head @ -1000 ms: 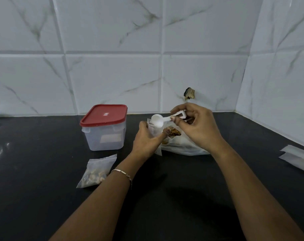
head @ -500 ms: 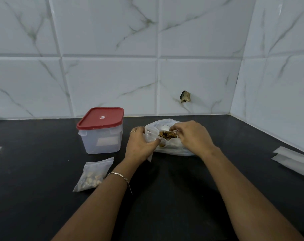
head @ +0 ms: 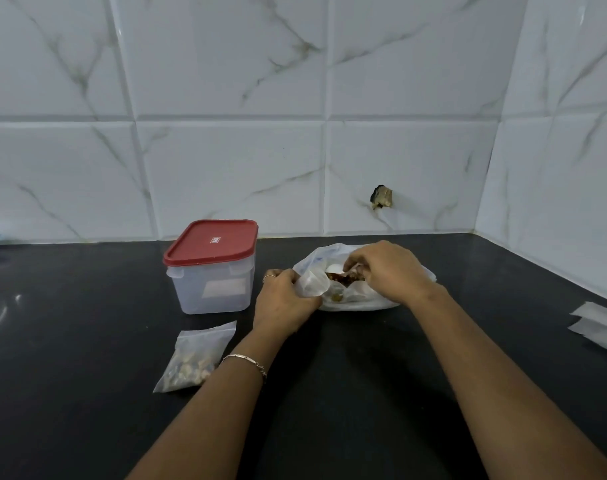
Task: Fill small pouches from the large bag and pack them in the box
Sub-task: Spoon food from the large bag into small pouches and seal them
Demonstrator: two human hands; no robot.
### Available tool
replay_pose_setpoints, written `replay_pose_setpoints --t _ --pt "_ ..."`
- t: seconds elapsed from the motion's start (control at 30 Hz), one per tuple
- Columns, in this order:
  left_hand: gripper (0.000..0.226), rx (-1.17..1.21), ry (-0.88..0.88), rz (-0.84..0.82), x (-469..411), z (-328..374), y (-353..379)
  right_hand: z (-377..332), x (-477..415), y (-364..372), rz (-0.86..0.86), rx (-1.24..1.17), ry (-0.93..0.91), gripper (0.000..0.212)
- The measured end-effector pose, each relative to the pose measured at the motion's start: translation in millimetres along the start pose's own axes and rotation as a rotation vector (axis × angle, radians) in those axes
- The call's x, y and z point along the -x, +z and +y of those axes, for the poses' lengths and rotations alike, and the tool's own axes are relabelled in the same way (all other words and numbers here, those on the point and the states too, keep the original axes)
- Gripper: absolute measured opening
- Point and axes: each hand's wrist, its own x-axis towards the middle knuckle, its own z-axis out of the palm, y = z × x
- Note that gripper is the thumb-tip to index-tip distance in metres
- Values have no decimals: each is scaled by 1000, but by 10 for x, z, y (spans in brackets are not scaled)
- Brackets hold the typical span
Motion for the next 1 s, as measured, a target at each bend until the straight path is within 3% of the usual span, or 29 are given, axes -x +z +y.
replay_pose_setpoints --t 0.27,0.5,0.7,0.87,1.0 --pt "55 -57 20 -4 37 -1 1 4 110 115 50 73 22 28" --pt "54 -87 35 -22 37 -19 -5 51 43 164 -33 -343 148 21" --pt "51 -76 23 12 34 -34 28 172 69 105 -69 -755 341 28" --pt "52 -78 17 23 29 -45 39 135 84 20 -190 -918 472 24" --pt "54 -82 16 21 24 -54 42 95 69 -11 -243 -909 552 30"
